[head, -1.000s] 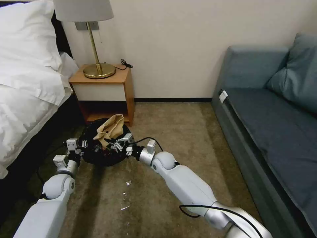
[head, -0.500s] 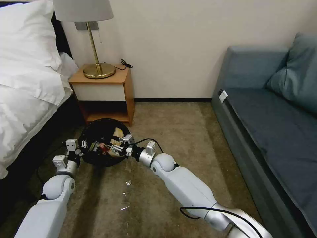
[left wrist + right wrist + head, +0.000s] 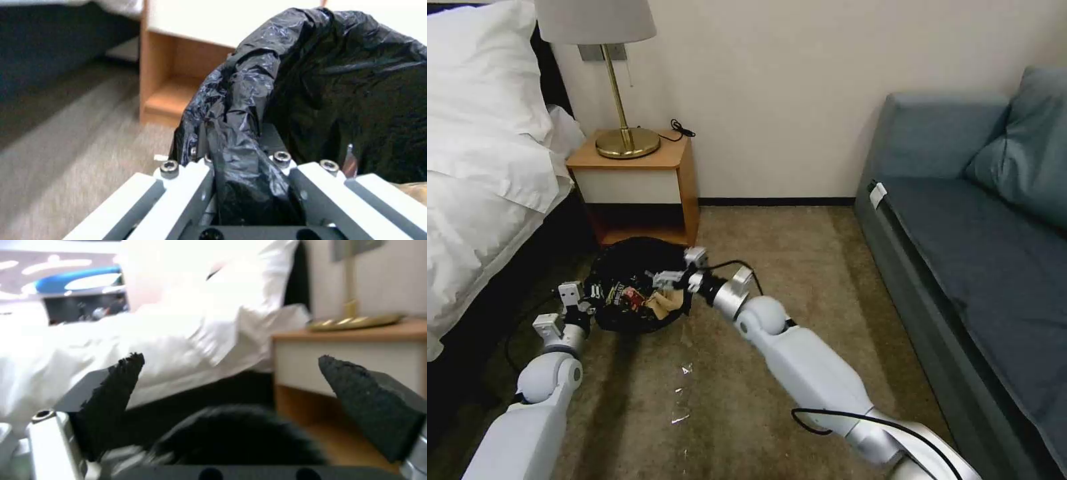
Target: Pick up the trash bin, then pick up the garbage on the floor and place it into the trash bin.
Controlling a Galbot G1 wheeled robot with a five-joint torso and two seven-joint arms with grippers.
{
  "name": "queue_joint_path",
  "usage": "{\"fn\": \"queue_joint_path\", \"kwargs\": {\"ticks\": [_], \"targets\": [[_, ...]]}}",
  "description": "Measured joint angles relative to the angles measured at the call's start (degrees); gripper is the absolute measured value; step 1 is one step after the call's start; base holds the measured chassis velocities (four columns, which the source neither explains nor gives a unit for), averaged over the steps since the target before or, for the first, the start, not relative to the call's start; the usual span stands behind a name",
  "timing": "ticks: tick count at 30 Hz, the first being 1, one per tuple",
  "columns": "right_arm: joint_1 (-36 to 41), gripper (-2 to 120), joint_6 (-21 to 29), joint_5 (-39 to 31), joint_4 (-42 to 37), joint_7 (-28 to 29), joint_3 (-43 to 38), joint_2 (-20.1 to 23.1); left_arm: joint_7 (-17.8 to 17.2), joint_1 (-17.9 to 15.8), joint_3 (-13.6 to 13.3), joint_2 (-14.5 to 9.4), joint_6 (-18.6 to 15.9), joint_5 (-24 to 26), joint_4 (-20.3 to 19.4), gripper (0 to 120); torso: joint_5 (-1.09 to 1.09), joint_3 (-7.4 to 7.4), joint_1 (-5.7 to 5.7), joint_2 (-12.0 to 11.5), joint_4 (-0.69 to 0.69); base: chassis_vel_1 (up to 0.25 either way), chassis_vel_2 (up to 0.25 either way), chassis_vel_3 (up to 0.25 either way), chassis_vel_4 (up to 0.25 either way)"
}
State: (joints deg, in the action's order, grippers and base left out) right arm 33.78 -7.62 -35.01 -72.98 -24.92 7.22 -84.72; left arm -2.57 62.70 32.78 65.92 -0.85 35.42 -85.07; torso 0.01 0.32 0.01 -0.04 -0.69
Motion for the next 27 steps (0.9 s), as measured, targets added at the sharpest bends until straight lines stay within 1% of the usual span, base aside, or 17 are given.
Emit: {"fn": "queue_joint_path", "kwargs": {"ticks": [2, 3, 4, 5, 6, 7, 8, 9, 10, 12, 14, 17, 20, 21, 23, 25, 27], "targets": [[0.14, 100, 0.64, -0.89, -1.34, 0.11, -2.81, 1.43, -6.10, -0.81, 0.01, 1.39, -2.60, 4.80, -0.48, 4, 0.00, 0.00, 0.00, 0.00, 0.00, 0.000, 0.000, 0.000, 0.000], [0.14, 100, 0.64, -0.89, -1.34, 0.11, -2.81, 1.43, -6.10, -0.81, 0.01, 1.39, -2.60, 4.80, -0.48, 4, 0.00, 0.00, 0.00, 0.00, 0.00, 0.000, 0.000, 0.000, 0.000], [0.45, 100, 0.93, -1.27, -2.01, 0.10, -4.53, 2.25, -10.06, -1.56, 0.29, 2.22, -3.73, 7.41, -0.74, 4, 0.00, 0.00, 0.00, 0.00, -0.01, 0.000, 0.000, 0.000, 0.000], [0.45, 100, 0.93, -1.27, -2.01, 0.10, -4.53, 2.25, -10.06, -1.56, 0.29, 2.22, -3.73, 7.41, -0.74, 4, 0.00, 0.00, 0.00, 0.00, -0.01, 0.000, 0.000, 0.000, 0.000], [0.66, 100, 1.15, -1.45, -2.31, 0.06, -5.19, 2.57, -11.29, -1.88, 0.46, 2.55, -4.09, 8.26, -0.81, 4, 0.00, 0.00, 0.00, 0.00, -0.01, 0.000, 0.000, 0.000, 0.000], [1.36, 100, 1.76, -1.97, -3.13, 0.00, -6.94, 3.38, -15.20, -2.99, 1.14, 3.69, -5.21, 10.66, -0.90, 4, 0.01, 0.00, 0.00, 0.00, -0.01, 0.000, 0.000, 0.000, 0.000], [2.10, 100, 2.05, -2.35, -3.82, -0.10, -8.20, 4.03, -17.06, -3.97, 1.62, 4.54, -5.64, 11.94, -0.77, 4, 0.01, 0.00, 0.00, 0.00, 0.00, 0.000, 0.000, 0.000, 0.000], [2.10, 100, 2.05, -2.35, -3.82, -0.10, -8.20, 4.03, -17.06, -3.97, 1.62, 4.54, -5.64, 11.94, -0.77, 4, 0.01, 0.00, 0.00, 0.00, 0.00, 0.000, 0.000, 0.000, 0.000], [2.93, 100, 2.18, -2.54, -4.43, -0.24, -9.14, 4.68, -18.24, -5.22, 2.26, 5.59, -5.68, 13.48, -0.25, 4, 0.01, 0.00, 0.00, 0.00, 0.00, 0.000, 0.000, 0.000, 0.000], [3.39, 100, 2.22, -2.58, -4.77, -0.39, -9.56, 5.01, -18.61, -5.81, 2.53, 6.11, -5.69, 14.56, 0.09, 4, 0.01, 0.00, 0.00, 0.00, -0.01, 0.000, 0.000, 0.000, 0.000], [4.73, 100, 2.40, -2.58, -5.70, -1.01, -10.61, 5.80, -18.71, -7.59, 2.86, 7.78, -5.54, 16.68, 2.00, 4, 0.01, 0.00, 0.00, 0.00, -0.01, 0.000, 0.000, 0.000, 0.000], [5.16, 100, 2.46, -2.56, -5.99, -1.17, -11.09, 6.00, -18.55, -8.15, 3.03, 8.58, -5.30, 17.02, 3.01, 4, 0.01, 0.00, 0.00, 0.00, -0.01, 0.000, 0.000, 0.000, 0.000], [5.94, 100, 2.54, -2.43, -6.40, -1.78, -12.32, 6.33, -18.16, -8.99, 3.46, 11.17, -4.87, 17.54, 5.46, 4, 0.01, 0.00, 0.00, 0.00, 0.00, 0.000, 0.000, 0.000, 0.000], [5.94, 100, 2.54, -2.43, -6.40, -1.78, -12.32, 6.33, -18.16, -8.99, 3.46, 11.17, -4.87, 17.54, 5.46, 4, 0.01, 0.00, 0.00, 0.00, 0.00, 0.000, 0.000, 0.000, 0.000], [6.28, 100, 2.54, -2.31, -6.41, -2.02, -12.83, 6.35, -18.02, -9.15, 3.52, 12.30, -4.80, 17.22, 6.60, 4, 0.00, 0.00, 0.00, 0.00, -0.01, 0.000, 0.000, 0.000, 0.000], [6.62, 100, 2.54, -2.08, -6.39, -2.15, -13.12, 6.27, -17.97, -9.27, 3.56, 12.83, -4.76, 16.71, 7.52, 4, 0.00, 0.00, 0.00, 0.00, -0.01, 0.000, 0.000, 0.000, 0.000], [6.88, 100, 2.54, -1.84, -6.30, -2.20, -13.24, 6.10, -17.96, -9.35, 3.58, 12.98, -4.76, 16.39, 8.22, 4, 0.00, 0.00, 0.00, 0.00, 0.00, 0.000, 0.000, 0.000, 0.000]]}}
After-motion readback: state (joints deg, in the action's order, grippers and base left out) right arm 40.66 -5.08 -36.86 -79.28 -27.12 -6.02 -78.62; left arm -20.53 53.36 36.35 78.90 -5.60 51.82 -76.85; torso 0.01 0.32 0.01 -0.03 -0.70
